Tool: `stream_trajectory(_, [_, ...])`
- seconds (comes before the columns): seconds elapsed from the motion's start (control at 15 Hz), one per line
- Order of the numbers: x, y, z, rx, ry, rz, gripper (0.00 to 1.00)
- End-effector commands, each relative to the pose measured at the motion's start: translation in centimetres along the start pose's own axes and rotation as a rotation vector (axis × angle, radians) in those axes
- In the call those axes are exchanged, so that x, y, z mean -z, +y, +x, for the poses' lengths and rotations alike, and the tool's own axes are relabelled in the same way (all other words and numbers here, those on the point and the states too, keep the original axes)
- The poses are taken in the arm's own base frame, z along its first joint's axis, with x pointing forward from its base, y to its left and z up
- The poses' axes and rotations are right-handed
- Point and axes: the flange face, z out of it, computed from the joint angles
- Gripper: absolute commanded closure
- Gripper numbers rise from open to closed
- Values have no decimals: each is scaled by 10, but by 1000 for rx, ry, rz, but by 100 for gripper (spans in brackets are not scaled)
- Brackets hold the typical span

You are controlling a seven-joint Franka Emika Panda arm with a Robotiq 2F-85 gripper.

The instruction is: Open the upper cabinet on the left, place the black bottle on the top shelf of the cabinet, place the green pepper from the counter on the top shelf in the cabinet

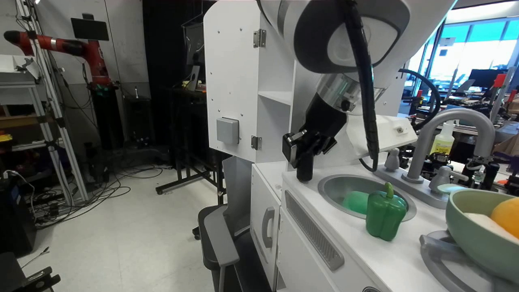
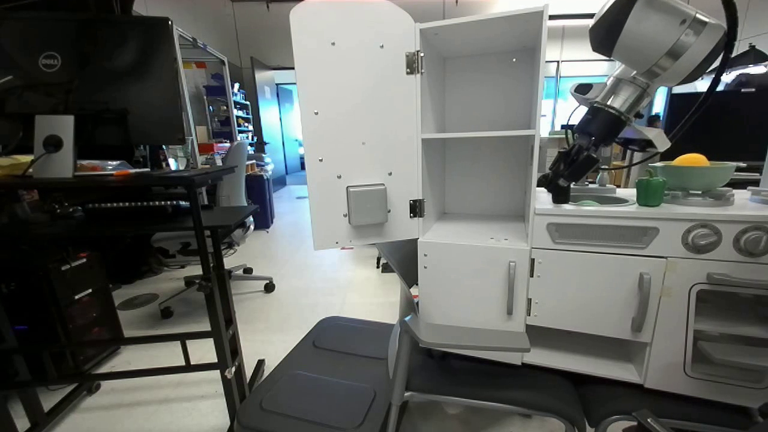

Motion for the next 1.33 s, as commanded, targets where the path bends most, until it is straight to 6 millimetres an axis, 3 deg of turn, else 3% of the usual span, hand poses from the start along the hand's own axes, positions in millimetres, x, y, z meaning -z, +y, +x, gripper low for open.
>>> stream_trajectory(0.0, [29, -42, 14, 19, -38, 45, 94])
stream_trajectory(0.2, [40, -80, 37, 47, -73, 64, 94])
stream_trajectory(0.47, [46, -144, 93, 117, -129, 75, 94])
stream_trajectory(0.53, [62, -159, 99, 132, -141, 71, 94])
stream_trajectory(0.73, [80, -201, 154, 139, -180, 4, 94])
stream_trajectory(0.87, [100, -211, 200, 113, -209, -86, 94])
stream_trajectory(0.93, [105, -210, 212, 96, -224, -136, 94])
stream_trajectory(1.07, [106, -197, 246, 69, -250, -238, 94])
stream_trajectory(1.27, [99, -169, 266, 22, -316, -377, 94])
